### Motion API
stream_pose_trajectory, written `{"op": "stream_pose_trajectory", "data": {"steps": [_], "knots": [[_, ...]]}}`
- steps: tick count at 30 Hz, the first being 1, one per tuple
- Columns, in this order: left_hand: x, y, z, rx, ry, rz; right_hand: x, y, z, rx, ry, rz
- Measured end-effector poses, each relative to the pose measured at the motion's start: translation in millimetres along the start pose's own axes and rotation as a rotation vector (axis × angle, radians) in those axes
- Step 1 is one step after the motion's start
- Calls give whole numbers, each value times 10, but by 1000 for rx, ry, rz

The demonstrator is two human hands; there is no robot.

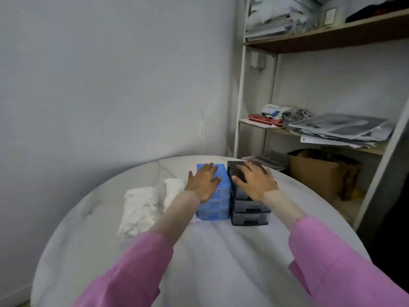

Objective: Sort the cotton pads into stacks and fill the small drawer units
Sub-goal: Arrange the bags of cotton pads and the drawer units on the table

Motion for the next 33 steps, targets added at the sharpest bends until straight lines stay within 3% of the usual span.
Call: {"op": "stream_pose_trajectory", "data": {"steps": [9,16,29,33], "knots": [[250,243,-10,-66,27,161,430,207,122,-197,211,274],[245,291,-68,67,106,327,398,343,151,-324,147,439],[-267,163,-349,160,65,360,-257,404,313,-191,116,312],[-470,172,-389,47,74,215,-475,423,322,-90,117,239]]}}
Point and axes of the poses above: each hand's wrist, its own x-axis away from the middle knuckle, its own y-axis out of the palm, z = x × y, the point moved 5 cm from there along -x, towards the middle knuckle, and after that the axes turned 2 degrees about y, right-handed, at the moved point
